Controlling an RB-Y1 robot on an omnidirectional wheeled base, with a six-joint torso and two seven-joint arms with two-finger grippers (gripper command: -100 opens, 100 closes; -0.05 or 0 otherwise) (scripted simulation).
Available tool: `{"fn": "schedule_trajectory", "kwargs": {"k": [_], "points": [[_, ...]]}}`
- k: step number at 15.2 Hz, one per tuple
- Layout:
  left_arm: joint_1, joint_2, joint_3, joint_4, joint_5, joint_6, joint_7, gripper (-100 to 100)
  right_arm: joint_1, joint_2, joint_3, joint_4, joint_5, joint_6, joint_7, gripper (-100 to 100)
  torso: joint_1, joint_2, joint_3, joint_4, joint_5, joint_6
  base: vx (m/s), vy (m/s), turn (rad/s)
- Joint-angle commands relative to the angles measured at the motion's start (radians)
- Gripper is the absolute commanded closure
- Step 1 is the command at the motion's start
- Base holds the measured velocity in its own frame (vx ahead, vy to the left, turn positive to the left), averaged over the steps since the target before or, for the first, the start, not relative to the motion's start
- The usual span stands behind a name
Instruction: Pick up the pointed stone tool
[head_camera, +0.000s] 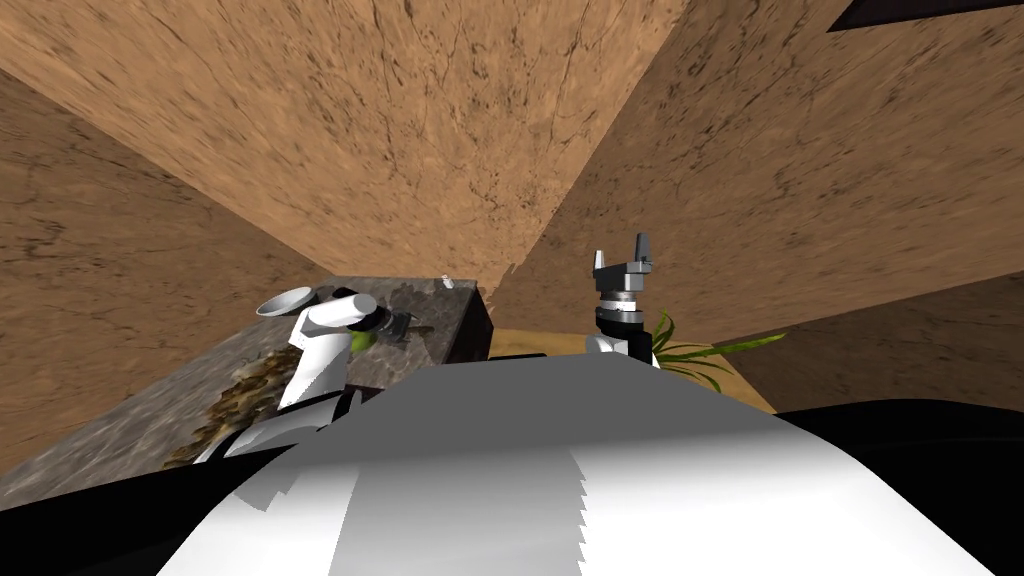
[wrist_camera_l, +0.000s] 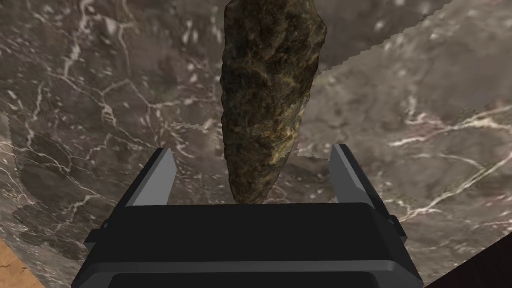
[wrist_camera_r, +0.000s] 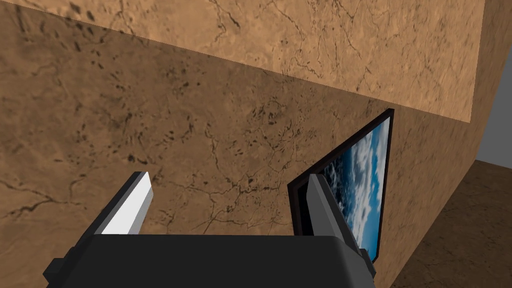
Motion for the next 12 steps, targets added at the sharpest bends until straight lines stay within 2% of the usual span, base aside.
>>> {"fn": "schedule_trajectory", "kwargs": {"k": [1, 3, 4, 5, 8, 9, 10, 12], "points": [[-0.006, 0.004, 0.003, 0.013, 0.013, 0.038, -0.003, -100, 0.000, 0.000, 0.000, 0.000, 0.000, 0.000, 0.000, 0, 0.000, 0.000, 0.000, 0.000, 0.000, 0.000, 0.006, 0.014, -0.059], [-0.011, 0.007, 0.004, 0.024, 0.023, 0.068, -0.005, -100, 0.000, 0.000, 0.000, 0.000, 0.000, 0.000, 0.000, 0, 0.000, 0.000, 0.000, 0.000, 0.000, 0.000, 0.009, 0.015, -0.078], [-0.008, 0.006, 0.004, 0.018, 0.017, 0.046, -0.005, -100, 0.000, 0.000, 0.000, 0.000, 0.000, 0.000, 0.000, 0, 0.000, 0.000, 0.000, 0.000, 0.000, 0.000, 0.006, 0.011, -0.029], [-0.007, -0.008, -0.009, 0.044, 0.005, 0.018, -0.008, -100, 0.000, 0.000, 0.000, 0.000, 0.000, 0.000, 0.000, 0, 0.000, 0.000, 0.000, 0.000, 0.000, 0.000, -0.004, 0.011, -0.036], [-0.006, -0.020, -0.019, 0.063, -0.006, -0.009, -0.011, -100, 0.000, 0.000, 0.000, 0.000, 0.000, 0.000, 0.000, 0, 0.000, 0.001, 0.001, 0.000, 0.000, 0.000, -0.011, 0.015, -0.030], [-0.007, -0.013, -0.013, 0.053, 0.001, 0.009, -0.010, -100, 0.000, 0.000, 0.000, 0.000, 0.000, 0.000, 0.000, 0, 0.000, 0.001, 0.001, 0.000, 0.000, 0.000, -0.008, 0.008, -0.010], [-0.008, -0.014, -0.014, 0.056, -0.001, 0.004, -0.010, 100, 0.000, 0.000, 0.000, 0.000, 0.000, 0.000, 0.000, 0, 0.000, 0.001, 0.001, 0.000, 0.000, 0.000, 0.000, 0.000, 0.000], [-0.007, -0.014, -0.015, 0.056, -0.001, 0.004, -0.011, 100, 0.000, 0.000, 0.000, 0.000, 0.000, 0.000, 0.000, 0, -0.001, 0.000, 0.000, 0.000, 0.000, 0.000, 0.000, 0.000, 0.000]]}}
